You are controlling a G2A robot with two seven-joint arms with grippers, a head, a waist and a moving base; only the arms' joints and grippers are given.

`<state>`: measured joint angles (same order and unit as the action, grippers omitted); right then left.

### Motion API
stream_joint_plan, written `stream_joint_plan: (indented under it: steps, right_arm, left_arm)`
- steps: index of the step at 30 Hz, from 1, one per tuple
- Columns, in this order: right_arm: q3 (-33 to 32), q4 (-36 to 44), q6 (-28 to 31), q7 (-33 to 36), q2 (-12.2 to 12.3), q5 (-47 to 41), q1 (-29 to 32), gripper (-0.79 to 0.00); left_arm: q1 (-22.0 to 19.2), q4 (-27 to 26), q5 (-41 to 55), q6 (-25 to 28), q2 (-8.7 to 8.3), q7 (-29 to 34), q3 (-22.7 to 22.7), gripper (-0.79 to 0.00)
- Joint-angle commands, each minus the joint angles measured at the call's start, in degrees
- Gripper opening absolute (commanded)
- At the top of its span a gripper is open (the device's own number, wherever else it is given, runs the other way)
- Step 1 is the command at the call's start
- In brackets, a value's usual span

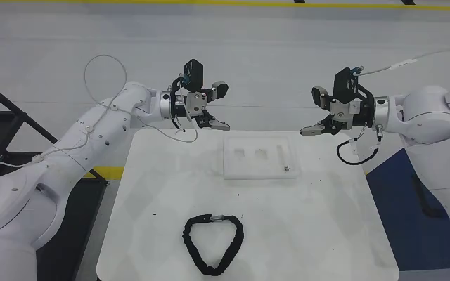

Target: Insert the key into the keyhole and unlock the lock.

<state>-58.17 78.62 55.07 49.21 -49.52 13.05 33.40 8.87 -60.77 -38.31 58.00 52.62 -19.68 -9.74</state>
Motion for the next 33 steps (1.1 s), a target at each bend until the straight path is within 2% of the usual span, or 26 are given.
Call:
stream_joint_plan:
  steps: [1,20,23,27,33]
  right_arm:
    - [0.00,0.00,0.00,0.00,0.00,0.00,0.00,0.000]
    - [-0.03,-0.21,-0.41,-0.40,-0.01,0.03,0.23,0.000]
    - [-0.17,-2.33,-3.41,-3.79,-0.05,3.61,2.28,0.000]
    - [0.73,-5.50,-3.36,-7.37,-0.32,5.24,4.71,0.000]
    - [3.37,-9.59,-4.22,-7.19,-0.76,6.56,7.15,0.000]
  left_arm:
    - [0.00,0.00,0.00,0.00,0.00,0.00,0.00,0.000]
    - [0.00,0.00,0.00,0.00,0.00,0.00,0.00,0.000]
    - [0.00,0.00,0.00,0.00,0.00,0.00,0.00,0.000]
    - [0.00,0.00,0.00,0.00,0.00,0.00,0.00,0.000]
    - [0.00,0.00,0.00,0.00,0.00,0.00,0.00,0.000]
